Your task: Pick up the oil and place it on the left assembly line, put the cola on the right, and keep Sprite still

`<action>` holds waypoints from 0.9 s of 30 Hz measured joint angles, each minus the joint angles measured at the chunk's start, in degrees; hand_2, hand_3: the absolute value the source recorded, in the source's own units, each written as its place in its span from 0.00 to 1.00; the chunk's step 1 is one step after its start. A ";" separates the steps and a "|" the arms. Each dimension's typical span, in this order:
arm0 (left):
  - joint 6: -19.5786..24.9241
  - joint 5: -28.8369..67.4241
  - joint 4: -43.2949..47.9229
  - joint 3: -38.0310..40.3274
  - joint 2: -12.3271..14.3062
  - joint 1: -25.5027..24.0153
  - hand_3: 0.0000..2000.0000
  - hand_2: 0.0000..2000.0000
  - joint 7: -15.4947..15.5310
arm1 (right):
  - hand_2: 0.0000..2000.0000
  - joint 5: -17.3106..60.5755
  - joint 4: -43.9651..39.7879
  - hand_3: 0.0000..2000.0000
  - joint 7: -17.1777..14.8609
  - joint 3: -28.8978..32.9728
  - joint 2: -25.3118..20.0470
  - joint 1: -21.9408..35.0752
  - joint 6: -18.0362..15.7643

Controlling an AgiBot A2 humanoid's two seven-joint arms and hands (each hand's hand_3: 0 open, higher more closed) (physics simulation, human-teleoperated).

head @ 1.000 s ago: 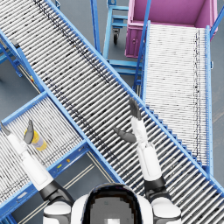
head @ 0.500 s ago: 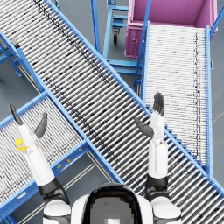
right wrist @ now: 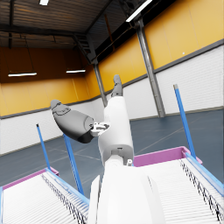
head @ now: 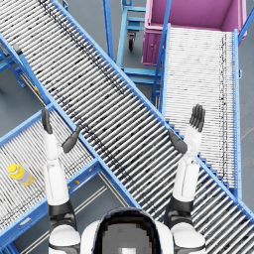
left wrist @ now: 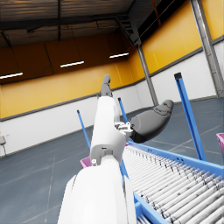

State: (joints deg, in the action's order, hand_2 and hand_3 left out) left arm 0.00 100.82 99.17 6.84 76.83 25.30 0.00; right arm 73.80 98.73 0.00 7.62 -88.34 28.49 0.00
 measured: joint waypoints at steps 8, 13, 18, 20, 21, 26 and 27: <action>-0.34 -2.48 0.51 -3.07 -0.19 -0.42 0.00 0.00 -0.34 | 0.00 -1.00 0.28 0.00 -0.34 -0.01 1.16 -1.03 -0.33; -1.36 -10.16 1.07 -5.91 -1.59 -2.16 0.00 0.00 -1.36 | 0.00 -3.92 0.97 0.00 -1.36 -3.62 4.55 -3.26 -1.34; -2.53 -18.99 1.78 -9.20 -3.21 -3.93 0.00 0.00 -2.52 | 0.00 -7.26 1.81 0.00 -2.53 -7.74 8.45 -5.59 -2.50; -3.01 -22.59 2.07 -10.55 -3.87 -4.63 0.00 0.00 -3.00 | 0.00 -8.62 2.16 0.00 -3.01 -9.42 10.03 -6.52 -2.97; -3.25 -24.40 2.22 -11.23 -4.21 -4.99 0.00 0.00 -3.24 | 0.00 -9.30 2.34 0.00 -3.25 -10.27 10.83 -6.99 -3.21; -4.45 -33.47 2.95 -14.63 -5.87 -6.76 0.00 0.00 -4.44 | 0.00 -12.73 3.22 0.00 -4.45 -14.50 14.82 -9.34 -4.40; -4.69 -35.29 3.09 -15.32 -6.21 -7.12 0.00 0.00 -4.68 | 0.00 -13.41 3.39 0.00 -4.69 -15.34 15.62 -9.81 -4.64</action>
State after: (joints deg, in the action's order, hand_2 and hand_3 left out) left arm -4.69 65.53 102.27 -8.48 70.62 18.18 -4.68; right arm 60.39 102.12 -4.69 -7.73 -72.72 18.68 -4.64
